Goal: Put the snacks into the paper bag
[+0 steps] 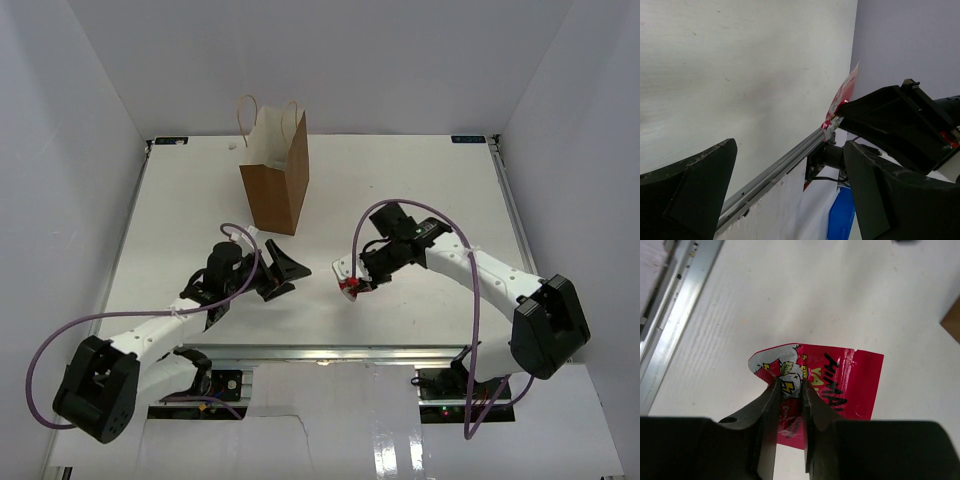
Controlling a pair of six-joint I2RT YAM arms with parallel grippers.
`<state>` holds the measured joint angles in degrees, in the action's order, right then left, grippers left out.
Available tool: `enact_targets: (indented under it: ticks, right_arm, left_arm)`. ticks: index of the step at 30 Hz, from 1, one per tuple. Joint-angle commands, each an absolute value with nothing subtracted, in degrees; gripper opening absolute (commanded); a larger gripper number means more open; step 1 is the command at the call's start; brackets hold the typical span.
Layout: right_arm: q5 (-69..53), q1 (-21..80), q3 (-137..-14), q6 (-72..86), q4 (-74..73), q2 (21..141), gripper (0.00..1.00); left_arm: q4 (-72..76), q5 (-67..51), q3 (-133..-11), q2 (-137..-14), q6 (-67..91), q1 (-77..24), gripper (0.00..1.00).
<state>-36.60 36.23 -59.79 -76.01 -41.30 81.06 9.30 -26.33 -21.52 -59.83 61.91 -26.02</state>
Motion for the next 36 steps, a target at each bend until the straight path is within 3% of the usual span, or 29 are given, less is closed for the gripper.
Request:
enact_targets:
  ticks: [1,3,13,16,17,20,23,24,27,31,36]
  right_arm:
    - [-34.98,40.17,-59.85,-81.92,-43.77,79.8,0.08]
    - [-34.81,42.88,-60.55,-80.43,-42.9,80.33,0.08]
    - [-35.42,49.3,-66.53,-77.26,-41.92,84.64,0.08]
    - [-36.03,50.09,-67.94,-75.77,-41.4,84.81,0.08]
    - [-36.3,50.18,-68.29,-75.41,-41.4,84.81,0.08]
    - [-36.47,50.45,-68.73,-74.89,-41.4,84.38,0.08]
    - [-37.0,50.54,-68.2,-74.27,-41.57,83.59,0.08]
    - [-37.18,50.71,-67.86,-74.09,-41.57,83.24,0.08]
    - [-37.44,50.89,-67.33,-72.86,-41.13,82.62,0.15]
    - [-34.81,50.89,-66.97,-68.48,-38.33,82.0,0.47]
    - [-31.9,47.66,-68.99,-61.89,-36.12,80.6,0.63]
  left_arm:
    - [17.22,-28.83,-24.7,-61.52,60.73,-29.26,0.98]
    - [19.15,-29.0,-24.61,-63.1,60.56,-31.27,0.98]
    - [27.68,-30.23,-20.92,-67.67,63.9,-36.47,0.72]
    - [27.69,-30.5,-21.62,-68.99,63.72,-37.0,0.53]
    - [27.69,-30.59,-21.8,-69.26,63.72,-37.09,0.43]
    - [27.6,-30.24,-21.97,-69.35,63.63,-37.26,0.3]
    - [27.6,-29.45,-21.97,-68.82,63.28,-37.27,0.24]
    - [27.6,-29.27,-22.06,-68.64,62.85,-37.27,0.17]
    - [27.6,-28.39,-22.15,-67.24,62.05,-37.27,0.01]
    - [22.45,-24.45,-22.23,-62.59,59.34,-37.18,0.0]
    - [2.85,-7.97,-26.79,-50.31,52.48,-37.0,0.0]
